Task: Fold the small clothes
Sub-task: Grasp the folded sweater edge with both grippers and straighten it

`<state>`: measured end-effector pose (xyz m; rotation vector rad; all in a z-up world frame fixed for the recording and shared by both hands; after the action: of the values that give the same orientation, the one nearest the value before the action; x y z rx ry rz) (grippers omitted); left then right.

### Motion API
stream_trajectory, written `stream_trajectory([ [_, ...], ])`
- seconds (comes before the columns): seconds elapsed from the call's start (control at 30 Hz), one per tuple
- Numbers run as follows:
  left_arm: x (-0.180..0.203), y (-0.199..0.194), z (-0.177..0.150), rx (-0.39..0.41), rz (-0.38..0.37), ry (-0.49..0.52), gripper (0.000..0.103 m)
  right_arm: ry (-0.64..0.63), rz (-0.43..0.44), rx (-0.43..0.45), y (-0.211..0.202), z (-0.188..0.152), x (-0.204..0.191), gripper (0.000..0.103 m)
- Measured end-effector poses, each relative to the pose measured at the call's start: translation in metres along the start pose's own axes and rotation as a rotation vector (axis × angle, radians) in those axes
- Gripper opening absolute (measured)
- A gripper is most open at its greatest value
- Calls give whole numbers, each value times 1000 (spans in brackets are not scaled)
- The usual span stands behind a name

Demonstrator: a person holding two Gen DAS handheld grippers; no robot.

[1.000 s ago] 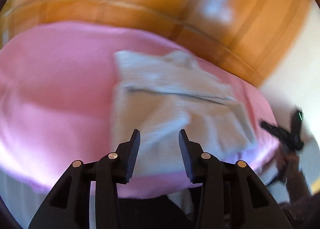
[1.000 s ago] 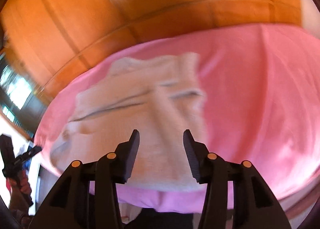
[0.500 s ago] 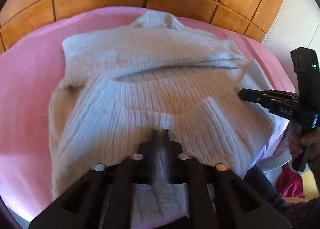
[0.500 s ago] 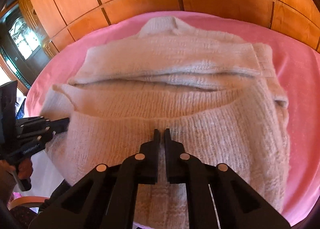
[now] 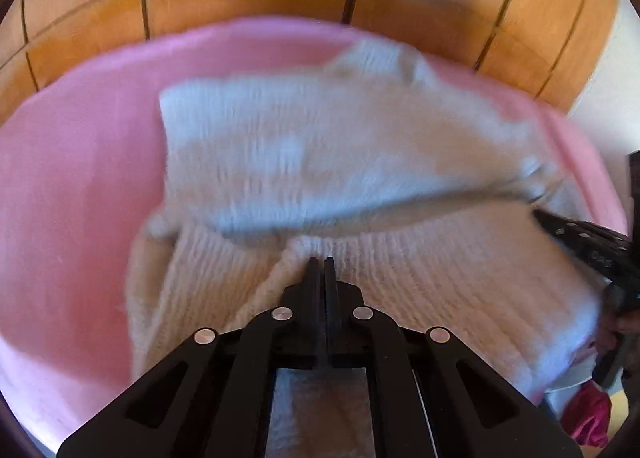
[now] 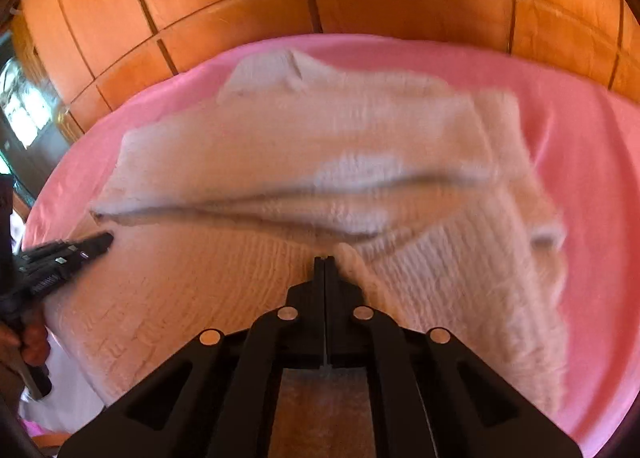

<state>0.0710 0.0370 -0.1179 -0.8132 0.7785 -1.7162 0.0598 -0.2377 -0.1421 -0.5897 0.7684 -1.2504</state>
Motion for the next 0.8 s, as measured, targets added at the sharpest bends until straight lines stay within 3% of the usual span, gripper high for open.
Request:
stream_trajectory([
  [0.17, -5, -24, -3, 28, -1, -5, 2, 39, 62, 9, -11, -1, 7, 4],
  [0.2, -5, -29, -4, 36, 4, 0, 3, 42, 78, 10, -14, 0, 9, 13],
  [0.23, -8, -38, -6, 49, 9, 3, 16, 51, 105, 18, -20, 1, 11, 22],
  [0.27, -11, -47, -9, 64, 8, 2, 39, 55, 120, 31, -28, 2, 12, 38],
  [0.33, -16, -61, -13, 115, 52, -3, 72, 50, 118, 62, -43, 3, 14, 44],
  [0.37, -20, -68, -16, 145, 79, -1, 72, 45, 108, 73, -51, 4, 14, 44],
  [0.5, -36, -71, -21, 136, 95, -15, 72, 29, 51, 99, -71, 9, 26, 51],
  [0.63, -39, -64, -25, 92, 51, 11, 74, 29, -21, 92, -82, 4, 52, 53],
  [0.73, -36, -50, -25, 59, 69, 53, 73, 12, -62, 71, -76, 5, 63, 54],
  [0.8, -33, -43, -25, 47, 68, 81, 63, 3, -69, 58, -69, 6, 64, 54],
])
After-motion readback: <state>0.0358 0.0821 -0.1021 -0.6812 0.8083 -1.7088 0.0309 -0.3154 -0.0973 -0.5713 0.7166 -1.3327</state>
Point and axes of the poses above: each gripper's, at about its wrist camera, not at the fingertips, and y roughly the way its jaws point, x to its right, z to its top, the point moved 2 cm from there along y, roughly the way its jaws point, and after that the axes turned 1 degree about -x, right-handed, at the moved point
